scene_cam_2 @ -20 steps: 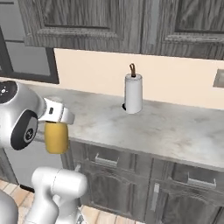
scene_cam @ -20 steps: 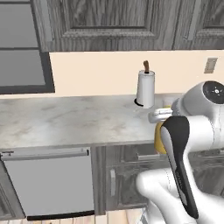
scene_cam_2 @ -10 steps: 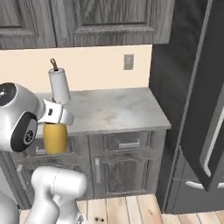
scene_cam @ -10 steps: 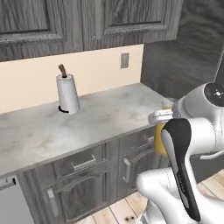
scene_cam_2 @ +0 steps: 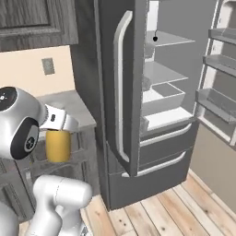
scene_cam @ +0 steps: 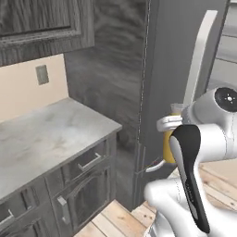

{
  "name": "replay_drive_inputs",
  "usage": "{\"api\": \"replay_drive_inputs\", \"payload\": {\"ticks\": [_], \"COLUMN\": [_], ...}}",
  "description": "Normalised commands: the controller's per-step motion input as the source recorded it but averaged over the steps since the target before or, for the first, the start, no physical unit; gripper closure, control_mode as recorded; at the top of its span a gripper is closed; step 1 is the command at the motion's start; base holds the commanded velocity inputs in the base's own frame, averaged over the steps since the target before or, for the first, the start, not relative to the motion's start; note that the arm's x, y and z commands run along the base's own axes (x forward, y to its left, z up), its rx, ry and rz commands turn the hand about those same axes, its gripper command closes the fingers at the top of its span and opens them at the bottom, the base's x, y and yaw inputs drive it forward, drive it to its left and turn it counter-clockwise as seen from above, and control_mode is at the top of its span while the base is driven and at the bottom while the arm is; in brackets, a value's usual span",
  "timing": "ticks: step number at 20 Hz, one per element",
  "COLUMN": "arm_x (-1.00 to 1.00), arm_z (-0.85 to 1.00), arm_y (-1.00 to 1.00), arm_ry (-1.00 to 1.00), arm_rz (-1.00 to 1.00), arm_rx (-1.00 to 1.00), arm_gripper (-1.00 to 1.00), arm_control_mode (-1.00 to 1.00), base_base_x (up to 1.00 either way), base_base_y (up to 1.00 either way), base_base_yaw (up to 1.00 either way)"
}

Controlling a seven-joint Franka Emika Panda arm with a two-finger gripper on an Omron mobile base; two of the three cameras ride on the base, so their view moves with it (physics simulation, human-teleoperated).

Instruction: Move the walnut and cherry from the second highest shelf to the top shelf to make space. Then, place the pitcher from the counter on the cleared second highest shelf.

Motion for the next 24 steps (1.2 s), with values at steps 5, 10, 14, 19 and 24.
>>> {"api": "replay_drive_inputs", "payload": {"ticks": [5, 10, 14, 19, 24], "arm_x": [0.0, 0.0, 0.0, 0.0, 0.0], "arm_z": [0.0, 0.0, 0.0, 0.0, 0.0], "arm_y": [0.0, 0.0, 0.0, 0.0, 0.0], "arm_ry": [0.0, 0.0, 0.0, 0.0, 0.0], "arm_rz": [0.0, 0.0, 0.0, 0.0, 0.0], "arm_rx": [0.0, 0.0, 0.0, 0.0, 0.0], "arm_gripper": [1.0, 1.0, 1.0, 1.0, 1.0], "arm_control_mode": [1.0, 1.0, 1.0, 1.0, 1.0], "base_base_x": [0.0, 0.24, 0.4, 0.6, 0.67], "base_base_y": [-1.0, -1.0, -1.0, -0.92, -0.64], "base_base_yaw": [-0.13, 0.08, 0.31, 0.43, 0.49]}}
